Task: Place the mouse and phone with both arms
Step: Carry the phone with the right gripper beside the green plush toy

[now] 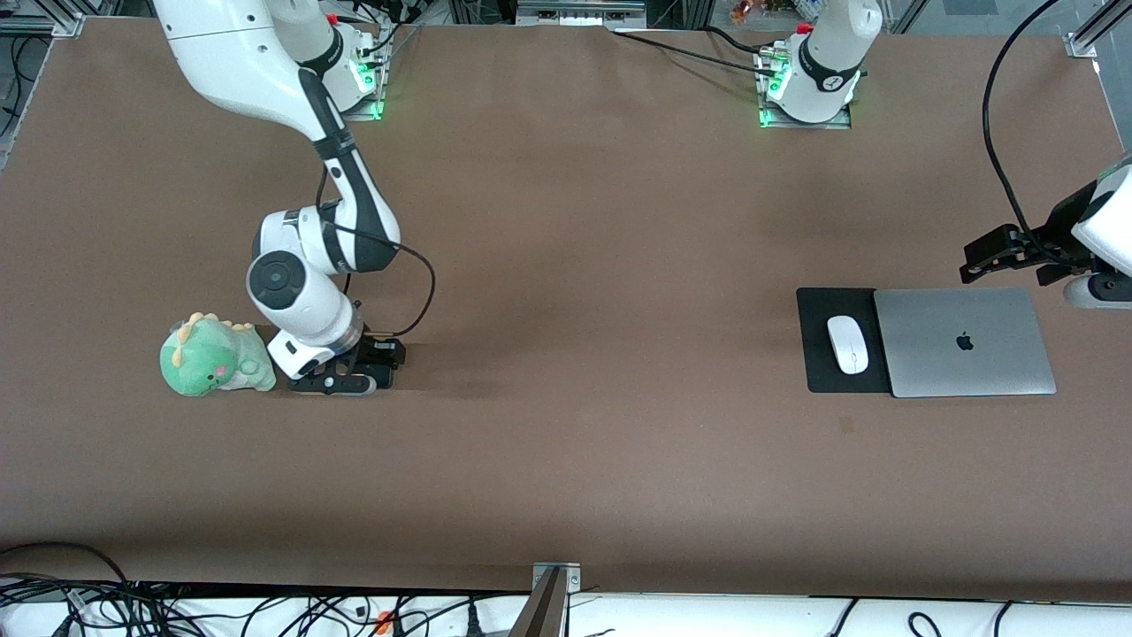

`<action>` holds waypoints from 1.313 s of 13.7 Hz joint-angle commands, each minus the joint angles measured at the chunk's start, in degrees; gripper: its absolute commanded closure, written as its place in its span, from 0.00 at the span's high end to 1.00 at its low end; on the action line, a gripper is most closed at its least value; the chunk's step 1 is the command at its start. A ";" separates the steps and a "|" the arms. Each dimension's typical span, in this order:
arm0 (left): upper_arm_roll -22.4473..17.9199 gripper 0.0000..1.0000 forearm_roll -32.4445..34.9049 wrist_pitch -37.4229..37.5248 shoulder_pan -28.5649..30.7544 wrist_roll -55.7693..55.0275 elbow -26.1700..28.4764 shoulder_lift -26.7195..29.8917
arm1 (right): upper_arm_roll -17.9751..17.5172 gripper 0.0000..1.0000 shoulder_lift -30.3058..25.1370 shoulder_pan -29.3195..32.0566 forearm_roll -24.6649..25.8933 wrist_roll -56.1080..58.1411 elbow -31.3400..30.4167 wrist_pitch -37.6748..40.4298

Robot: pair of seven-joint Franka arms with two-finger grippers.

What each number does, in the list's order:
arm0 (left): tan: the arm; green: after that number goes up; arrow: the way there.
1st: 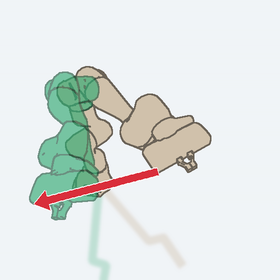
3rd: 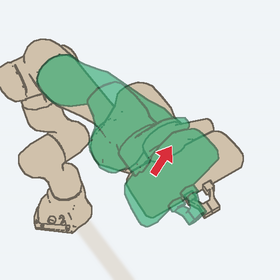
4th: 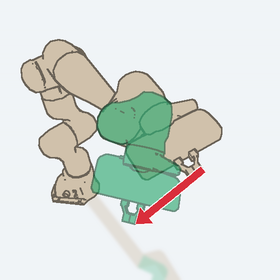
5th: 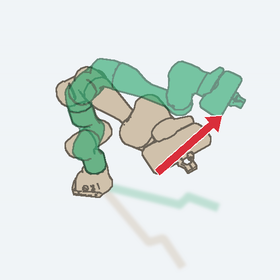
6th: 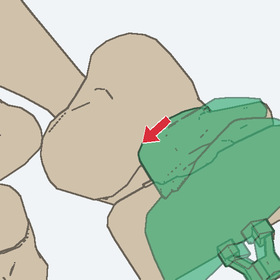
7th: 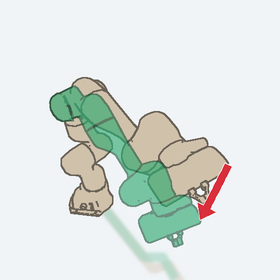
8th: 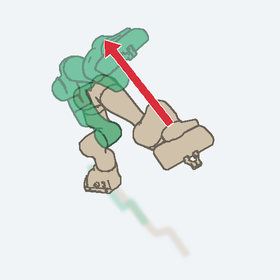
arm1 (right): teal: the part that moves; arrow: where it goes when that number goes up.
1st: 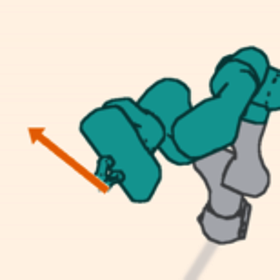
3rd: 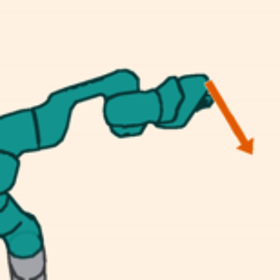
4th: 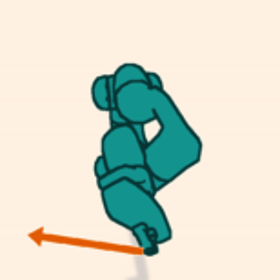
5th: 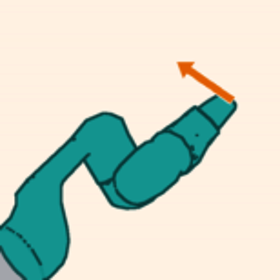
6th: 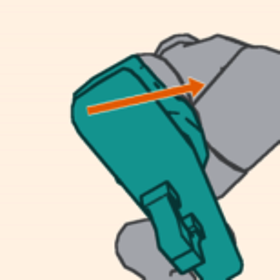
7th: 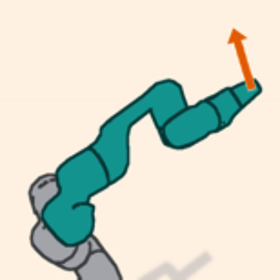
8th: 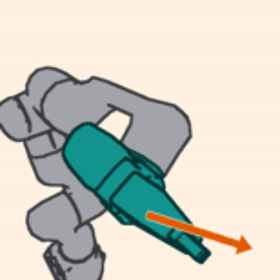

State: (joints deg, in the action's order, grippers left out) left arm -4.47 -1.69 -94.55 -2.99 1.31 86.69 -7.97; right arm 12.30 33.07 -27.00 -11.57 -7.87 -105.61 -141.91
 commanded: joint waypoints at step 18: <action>-0.19 1.00 -1.03 1.48 0.26 1.33 -2.32 -1.00 | -0.70 1.00 -2.57 7.67 -4.42 15.43 -5.58 -2.69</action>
State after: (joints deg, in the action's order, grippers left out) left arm -4.50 -1.71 -94.53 -2.99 1.37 86.58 -7.99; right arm 12.07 32.89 -20.37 -14.65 5.98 -112.38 -148.96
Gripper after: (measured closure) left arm 0.000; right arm 0.000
